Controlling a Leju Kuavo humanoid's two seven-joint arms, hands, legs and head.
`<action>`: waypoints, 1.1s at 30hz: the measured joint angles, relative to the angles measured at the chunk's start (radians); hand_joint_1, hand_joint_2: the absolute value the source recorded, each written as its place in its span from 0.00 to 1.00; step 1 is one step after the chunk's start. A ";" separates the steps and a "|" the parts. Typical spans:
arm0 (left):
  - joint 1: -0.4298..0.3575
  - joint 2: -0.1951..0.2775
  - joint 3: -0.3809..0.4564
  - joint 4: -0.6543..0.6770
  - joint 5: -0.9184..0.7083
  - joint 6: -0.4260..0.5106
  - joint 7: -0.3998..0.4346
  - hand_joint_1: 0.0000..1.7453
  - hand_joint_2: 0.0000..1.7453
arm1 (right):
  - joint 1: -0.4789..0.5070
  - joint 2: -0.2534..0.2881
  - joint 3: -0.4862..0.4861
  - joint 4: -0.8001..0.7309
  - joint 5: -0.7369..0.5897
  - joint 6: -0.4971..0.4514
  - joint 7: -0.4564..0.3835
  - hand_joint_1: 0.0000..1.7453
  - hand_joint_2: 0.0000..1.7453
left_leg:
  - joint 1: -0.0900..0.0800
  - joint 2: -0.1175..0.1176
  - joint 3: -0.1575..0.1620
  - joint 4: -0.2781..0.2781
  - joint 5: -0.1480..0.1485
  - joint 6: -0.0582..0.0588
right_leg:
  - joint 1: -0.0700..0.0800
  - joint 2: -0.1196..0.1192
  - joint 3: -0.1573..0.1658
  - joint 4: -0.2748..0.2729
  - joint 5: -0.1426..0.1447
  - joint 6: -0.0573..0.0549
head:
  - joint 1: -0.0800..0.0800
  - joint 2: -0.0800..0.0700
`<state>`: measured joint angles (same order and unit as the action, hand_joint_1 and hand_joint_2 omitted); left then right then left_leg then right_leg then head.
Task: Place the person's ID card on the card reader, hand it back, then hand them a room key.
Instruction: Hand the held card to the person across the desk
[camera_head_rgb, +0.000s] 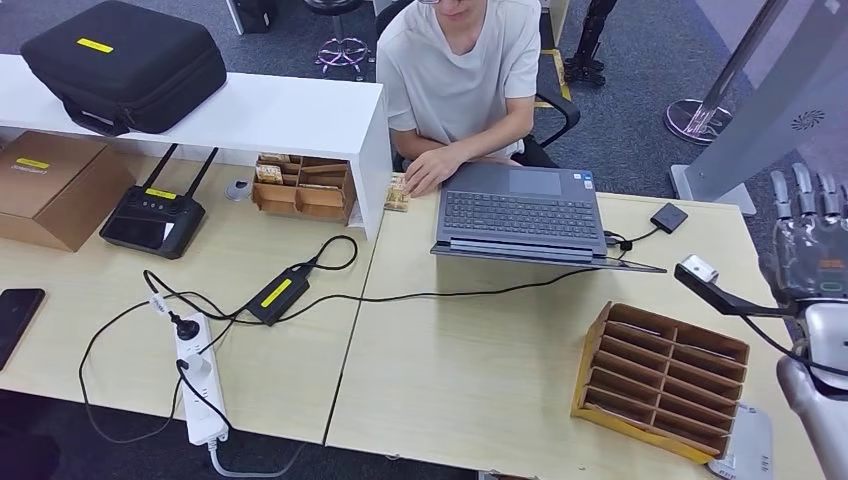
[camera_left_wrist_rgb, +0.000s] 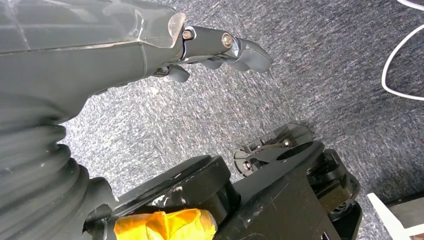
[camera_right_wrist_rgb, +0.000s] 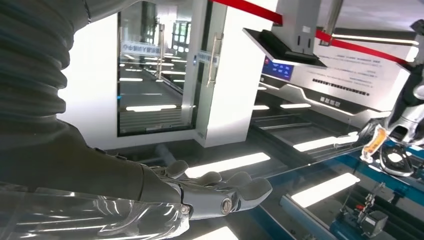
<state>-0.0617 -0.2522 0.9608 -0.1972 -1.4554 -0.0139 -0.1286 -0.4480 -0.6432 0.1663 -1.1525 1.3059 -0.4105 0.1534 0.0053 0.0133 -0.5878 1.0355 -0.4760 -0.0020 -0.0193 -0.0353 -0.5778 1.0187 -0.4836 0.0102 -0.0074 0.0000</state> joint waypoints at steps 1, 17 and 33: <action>0.000 0.000 0.000 0.000 0.001 0.000 0.002 0.00 1.00 | 0.001 -0.011 -0.001 0.003 0.016 0.007 0.008 0.00 1.00 | -0.001 0.000 0.000 0.000 0.000 0.000 | 0.000 0.000 0.000 0.000 0.000 0.000 | 0.000 0.000; -0.002 -0.001 0.000 0.000 -0.003 0.018 0.035 0.00 1.00 | 0.086 -0.210 -0.083 0.051 0.103 0.098 0.085 0.00 1.00 | -0.001 0.000 -0.001 0.000 0.000 0.000 | 0.000 0.000 -0.001 0.000 0.000 0.000 | 0.000 0.000; -0.004 -0.005 0.000 0.000 -0.005 0.041 0.057 0.00 1.00 | 0.383 -0.282 -0.394 0.095 0.065 0.171 0.125 0.00 1.00 | -0.002 -0.001 -0.001 0.000 -0.002 0.003 | -0.002 -0.002 -0.001 -0.001 -0.001 0.001 | 0.000 0.000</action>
<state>-0.0653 -0.2576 0.9608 -0.1972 -1.4607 0.0273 -0.0718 -0.0652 -0.9247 -0.2276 -1.0573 1.3711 -0.2392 0.2781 0.0030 0.0125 -0.5886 1.0355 -0.4779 0.0011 -0.0213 -0.0368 -0.5792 1.0179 -0.4843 0.0112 -0.0078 0.0000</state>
